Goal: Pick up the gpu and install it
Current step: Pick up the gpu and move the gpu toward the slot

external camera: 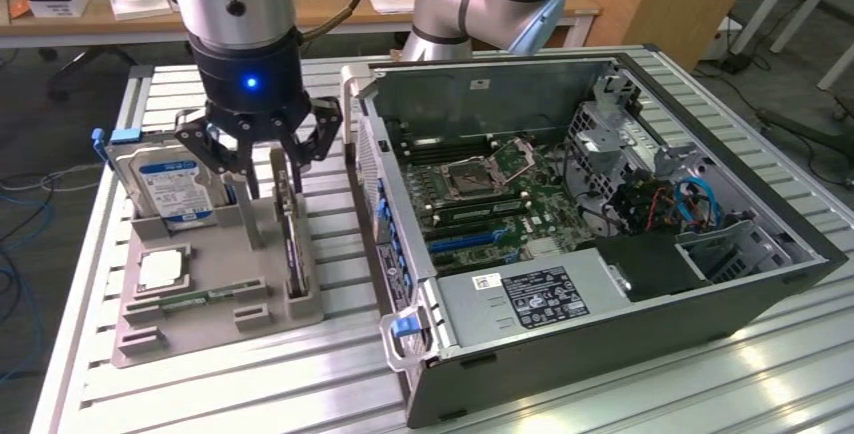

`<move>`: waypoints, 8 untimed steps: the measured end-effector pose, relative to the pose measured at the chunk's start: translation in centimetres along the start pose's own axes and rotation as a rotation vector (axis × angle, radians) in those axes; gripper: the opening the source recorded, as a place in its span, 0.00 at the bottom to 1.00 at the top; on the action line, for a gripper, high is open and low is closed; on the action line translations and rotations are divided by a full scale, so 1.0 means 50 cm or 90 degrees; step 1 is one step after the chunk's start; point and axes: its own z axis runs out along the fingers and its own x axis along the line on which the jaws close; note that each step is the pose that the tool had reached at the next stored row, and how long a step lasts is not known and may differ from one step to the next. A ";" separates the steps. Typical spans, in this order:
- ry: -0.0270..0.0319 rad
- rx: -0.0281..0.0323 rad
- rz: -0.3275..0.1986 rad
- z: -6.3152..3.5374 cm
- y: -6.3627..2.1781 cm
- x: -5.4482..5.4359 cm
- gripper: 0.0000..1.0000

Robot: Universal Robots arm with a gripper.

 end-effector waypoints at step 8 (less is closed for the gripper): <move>0.0001 0.0001 0.000 0.009 -0.002 0.000 0.47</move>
